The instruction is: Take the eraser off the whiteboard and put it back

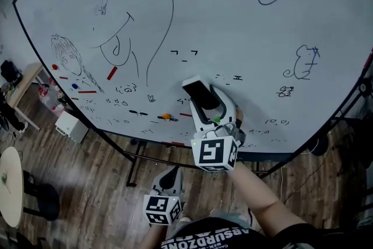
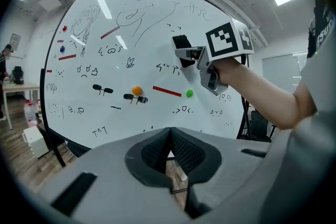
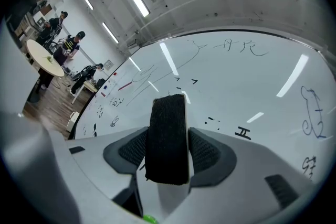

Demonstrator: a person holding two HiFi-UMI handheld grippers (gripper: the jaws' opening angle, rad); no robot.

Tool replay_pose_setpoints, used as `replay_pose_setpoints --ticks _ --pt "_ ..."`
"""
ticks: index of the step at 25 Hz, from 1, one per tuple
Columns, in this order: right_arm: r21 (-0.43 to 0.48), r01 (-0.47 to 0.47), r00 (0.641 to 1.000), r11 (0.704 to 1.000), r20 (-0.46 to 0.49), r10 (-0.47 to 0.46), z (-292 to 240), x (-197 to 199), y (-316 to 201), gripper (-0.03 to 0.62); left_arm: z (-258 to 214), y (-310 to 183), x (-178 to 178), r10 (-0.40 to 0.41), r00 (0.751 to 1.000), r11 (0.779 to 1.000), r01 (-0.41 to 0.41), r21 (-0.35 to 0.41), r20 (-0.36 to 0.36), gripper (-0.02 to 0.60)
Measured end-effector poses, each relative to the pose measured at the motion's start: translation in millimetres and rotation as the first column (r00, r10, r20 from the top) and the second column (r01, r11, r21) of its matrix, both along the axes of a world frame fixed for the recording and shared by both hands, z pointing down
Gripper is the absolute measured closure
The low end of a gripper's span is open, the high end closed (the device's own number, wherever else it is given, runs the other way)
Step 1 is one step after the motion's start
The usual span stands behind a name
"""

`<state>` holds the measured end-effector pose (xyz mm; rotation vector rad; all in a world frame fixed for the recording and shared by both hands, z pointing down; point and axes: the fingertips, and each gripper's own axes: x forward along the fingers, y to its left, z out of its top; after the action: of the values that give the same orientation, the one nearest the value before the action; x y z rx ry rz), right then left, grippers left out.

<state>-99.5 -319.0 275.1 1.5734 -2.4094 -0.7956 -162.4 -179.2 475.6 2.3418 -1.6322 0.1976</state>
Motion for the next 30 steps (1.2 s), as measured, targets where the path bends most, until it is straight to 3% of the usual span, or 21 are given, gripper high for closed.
replay_pose_setpoints --ticks 30 --pt "-0.003 -0.002 0.999 1.0 -0.036 0.002 1.2 -1.8 2.5 0.356 -2.2 5.4 -3.1 0.02 1.0 1.0 -0.02 0.001 -0.004 0.575"
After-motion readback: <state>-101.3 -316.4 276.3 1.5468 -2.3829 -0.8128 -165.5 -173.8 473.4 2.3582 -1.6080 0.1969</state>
